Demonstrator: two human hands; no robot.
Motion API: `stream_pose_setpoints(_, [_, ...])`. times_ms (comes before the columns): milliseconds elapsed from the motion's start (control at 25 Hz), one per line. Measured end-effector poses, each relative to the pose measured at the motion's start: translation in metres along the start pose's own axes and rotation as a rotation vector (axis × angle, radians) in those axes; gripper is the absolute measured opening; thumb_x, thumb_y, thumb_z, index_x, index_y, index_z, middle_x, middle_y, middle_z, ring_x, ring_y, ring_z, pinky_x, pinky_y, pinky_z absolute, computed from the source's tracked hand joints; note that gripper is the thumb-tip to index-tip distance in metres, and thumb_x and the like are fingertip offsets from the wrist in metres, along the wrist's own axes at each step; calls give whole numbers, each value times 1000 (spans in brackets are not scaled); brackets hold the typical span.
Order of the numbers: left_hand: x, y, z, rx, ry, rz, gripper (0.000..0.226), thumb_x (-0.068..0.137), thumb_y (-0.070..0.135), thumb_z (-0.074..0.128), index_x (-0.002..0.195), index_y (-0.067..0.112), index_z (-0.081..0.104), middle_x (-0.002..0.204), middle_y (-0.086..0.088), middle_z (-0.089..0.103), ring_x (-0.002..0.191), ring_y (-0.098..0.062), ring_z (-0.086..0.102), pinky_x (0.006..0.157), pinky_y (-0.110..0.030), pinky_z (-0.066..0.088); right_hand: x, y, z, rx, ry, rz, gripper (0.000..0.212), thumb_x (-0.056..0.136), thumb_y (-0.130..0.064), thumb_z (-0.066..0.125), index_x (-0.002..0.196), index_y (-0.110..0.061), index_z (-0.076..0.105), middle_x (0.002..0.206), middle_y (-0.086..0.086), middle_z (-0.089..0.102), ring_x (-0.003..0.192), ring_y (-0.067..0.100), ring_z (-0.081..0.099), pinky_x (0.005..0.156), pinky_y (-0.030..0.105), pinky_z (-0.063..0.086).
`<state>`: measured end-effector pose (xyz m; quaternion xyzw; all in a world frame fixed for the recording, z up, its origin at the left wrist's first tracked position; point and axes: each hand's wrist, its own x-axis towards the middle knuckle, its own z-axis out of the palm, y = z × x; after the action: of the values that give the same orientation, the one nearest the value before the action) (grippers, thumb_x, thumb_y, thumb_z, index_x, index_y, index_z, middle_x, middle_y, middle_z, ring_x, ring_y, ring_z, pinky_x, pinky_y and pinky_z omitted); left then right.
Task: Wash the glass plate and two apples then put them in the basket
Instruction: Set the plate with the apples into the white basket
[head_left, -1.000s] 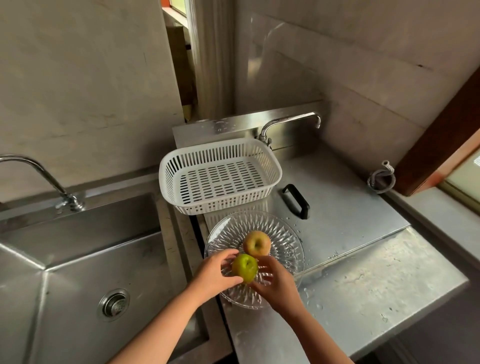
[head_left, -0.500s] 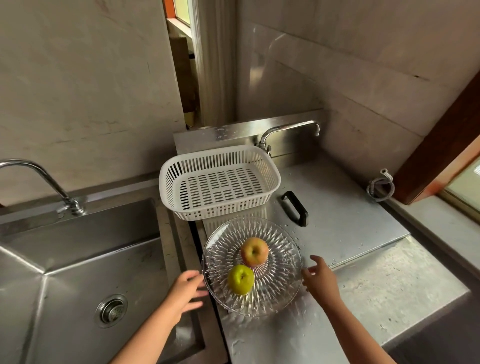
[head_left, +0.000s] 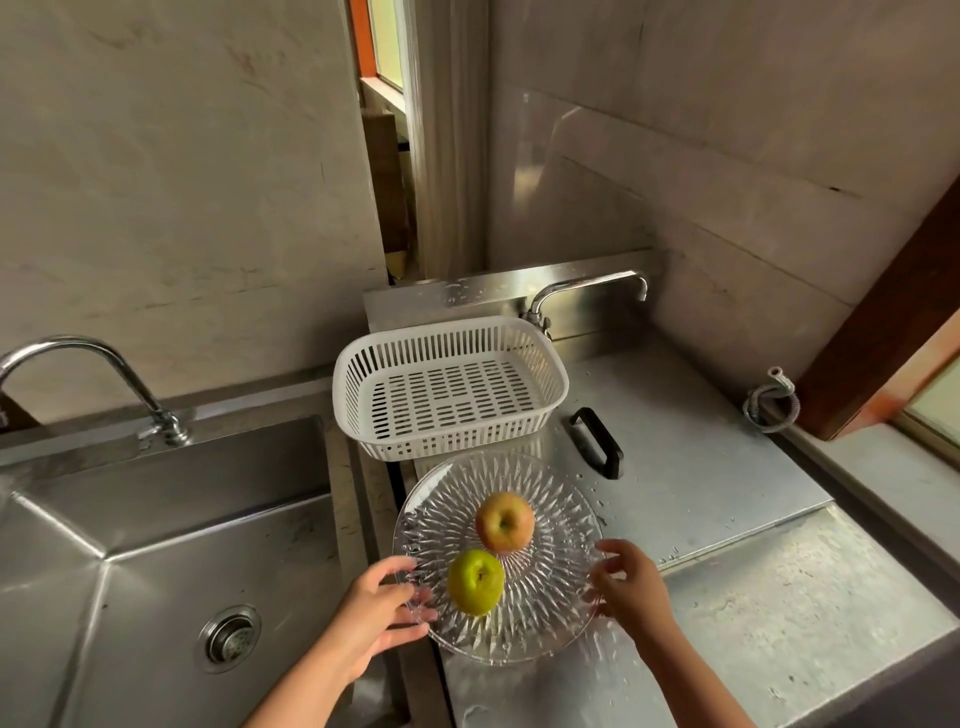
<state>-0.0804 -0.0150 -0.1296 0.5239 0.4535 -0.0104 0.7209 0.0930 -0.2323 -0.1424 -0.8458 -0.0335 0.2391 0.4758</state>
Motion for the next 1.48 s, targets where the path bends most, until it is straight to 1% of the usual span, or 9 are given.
stream_pose_setpoints(80, [-10, 9, -6, -23, -10, 45, 29, 91, -2, 48, 116, 11, 54, 92, -19, 67, 72, -29, 69, 52, -30, 58, -4, -13, -5, 66, -45, -22, 35, 84, 8, 50, 117, -1, 54, 88, 18, 58, 61, 29, 64, 51, 36, 54])
stream_pose_setpoints(200, [-21, 28, -15, -49, -34, 115, 29, 90, -2, 48, 114, 13, 55, 93, -19, 68, 69, -25, 71, 54, -29, 59, -4, -40, -13, 122, -96, -83, 35, 85, 8, 51, 118, -2, 53, 89, 21, 58, 60, 28, 63, 51, 34, 53])
stream_pose_setpoints(520, [-20, 84, -29, -86, 7, 250, 30, 88, -4, 51, 110, 16, 55, 77, -10, 75, 65, -23, 73, 54, -28, 59, 22, -116, -18, 198, -193, -186, 33, 85, 7, 54, 117, -3, 54, 79, 15, 62, 56, 20, 64, 41, 21, 52])
stream_pose_setpoints(680, [0, 127, -32, -79, 67, 285, 35, 87, -5, 52, 116, 15, 51, 87, -16, 73, 65, -23, 73, 56, -30, 58, 58, -157, -10, 212, -218, -191, 34, 84, 10, 53, 117, -1, 54, 76, 13, 60, 46, 14, 63, 38, 20, 50])
stream_pose_setpoints(840, [30, 157, -36, -103, 107, 250, 40, 86, -8, 51, 120, 13, 49, 89, -18, 70, 66, -23, 72, 65, -34, 56, 94, -180, 7, 206, -234, -154, 38, 83, 10, 54, 119, -2, 53, 77, 13, 61, 57, 21, 62, 38, 19, 50])
stream_pose_setpoints(1080, [88, 185, -40, -76, 131, 187, 45, 86, -10, 51, 126, 9, 46, 86, -19, 68, 69, -29, 69, 63, -36, 57, 151, -192, 42, 172, -176, -52, 37, 83, 13, 52, 116, -2, 52, 81, 18, 59, 50, 19, 60, 36, 21, 49])
stream_pose_setpoints(1240, [118, 189, -39, -85, 148, 135, 44, 85, -11, 50, 125, 8, 46, 86, -21, 67, 70, -31, 68, 56, -34, 59, 180, -189, 56, 120, -159, -4, 34, 83, 12, 51, 115, -1, 52, 78, 16, 58, 49, 21, 59, 38, 23, 50])
stream_pose_setpoints(1360, [128, 187, -39, -90, 168, 112, 43, 85, -11, 51, 124, 8, 47, 92, -24, 67, 75, -34, 69, 66, -39, 58, 192, -189, 61, 90, -157, 3, 32, 83, 11, 53, 112, -3, 53, 79, 16, 59, 50, 21, 61, 38, 24, 50])
stream_pose_setpoints(1480, [136, 184, -38, -85, 185, 94, 43, 85, -11, 51, 123, 8, 47, 91, -23, 67, 74, -33, 69, 67, -38, 58, 199, -189, 65, 74, -168, 6, 32, 83, 11, 54, 110, -5, 53, 80, 15, 61, 52, 20, 63, 41, 26, 53])
